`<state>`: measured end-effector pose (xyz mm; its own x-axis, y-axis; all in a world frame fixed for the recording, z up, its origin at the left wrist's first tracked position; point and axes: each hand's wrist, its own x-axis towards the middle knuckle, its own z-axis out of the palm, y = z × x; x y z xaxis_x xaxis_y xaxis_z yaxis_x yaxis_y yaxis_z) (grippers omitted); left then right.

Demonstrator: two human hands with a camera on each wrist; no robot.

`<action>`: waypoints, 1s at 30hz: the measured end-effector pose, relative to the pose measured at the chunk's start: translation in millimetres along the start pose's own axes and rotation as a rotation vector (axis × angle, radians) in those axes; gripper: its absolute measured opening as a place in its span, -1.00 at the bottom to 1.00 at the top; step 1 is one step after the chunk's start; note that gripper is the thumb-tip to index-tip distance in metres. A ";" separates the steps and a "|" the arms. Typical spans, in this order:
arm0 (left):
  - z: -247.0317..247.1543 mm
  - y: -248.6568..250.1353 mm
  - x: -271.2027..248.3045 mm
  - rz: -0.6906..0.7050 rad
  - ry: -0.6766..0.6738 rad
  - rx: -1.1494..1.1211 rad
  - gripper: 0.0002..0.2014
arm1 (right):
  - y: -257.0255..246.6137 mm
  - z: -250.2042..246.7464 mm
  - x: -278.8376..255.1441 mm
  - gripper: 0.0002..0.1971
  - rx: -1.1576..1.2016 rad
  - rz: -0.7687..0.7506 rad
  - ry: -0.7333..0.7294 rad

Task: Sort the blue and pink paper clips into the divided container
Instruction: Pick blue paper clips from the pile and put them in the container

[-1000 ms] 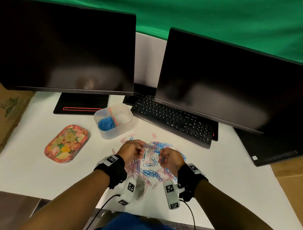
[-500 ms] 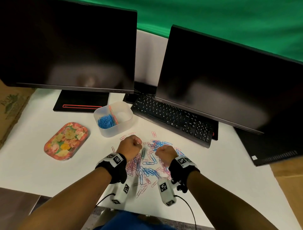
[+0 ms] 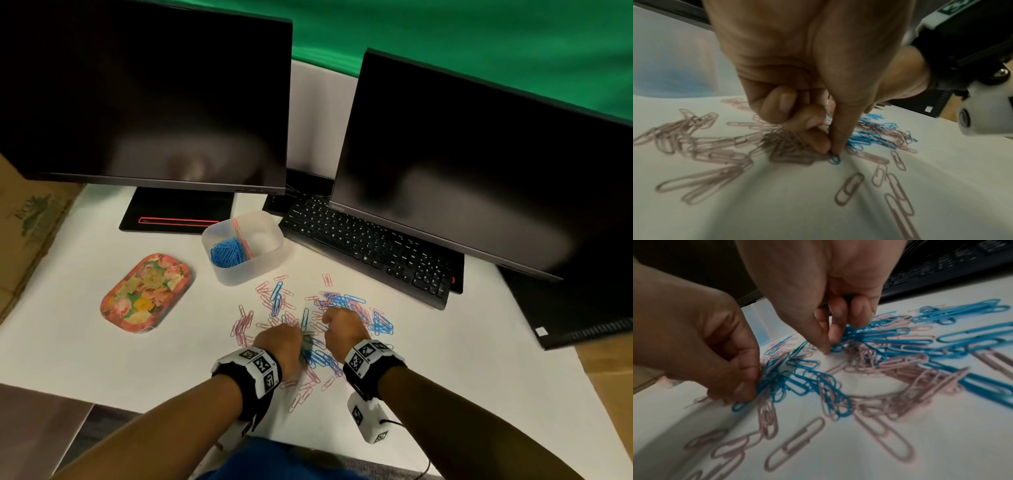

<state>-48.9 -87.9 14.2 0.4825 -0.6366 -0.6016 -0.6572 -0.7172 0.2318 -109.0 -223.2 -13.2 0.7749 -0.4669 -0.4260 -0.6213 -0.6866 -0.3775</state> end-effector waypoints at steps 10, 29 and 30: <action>-2.8 -12.9 1.6 -0.020 0.048 -0.042 -0.80 | -5.0 -4.1 3.4 -0.66 -0.011 0.030 -0.076; -16.4 -32.3 26.2 0.002 0.077 -1.721 -0.76 | 15.1 -25.8 6.5 -0.74 1.074 0.314 -0.424; -18.1 -29.8 25.9 0.012 0.060 -1.786 -0.76 | 13.7 -25.4 6.5 -0.76 1.043 0.301 -0.426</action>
<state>-6.3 -88.2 5.5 0.5282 -0.6224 -0.5776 0.6825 -0.0935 0.7249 -109.5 -249.9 -0.3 0.6010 -0.1724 -0.7804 -0.7212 0.3038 -0.6226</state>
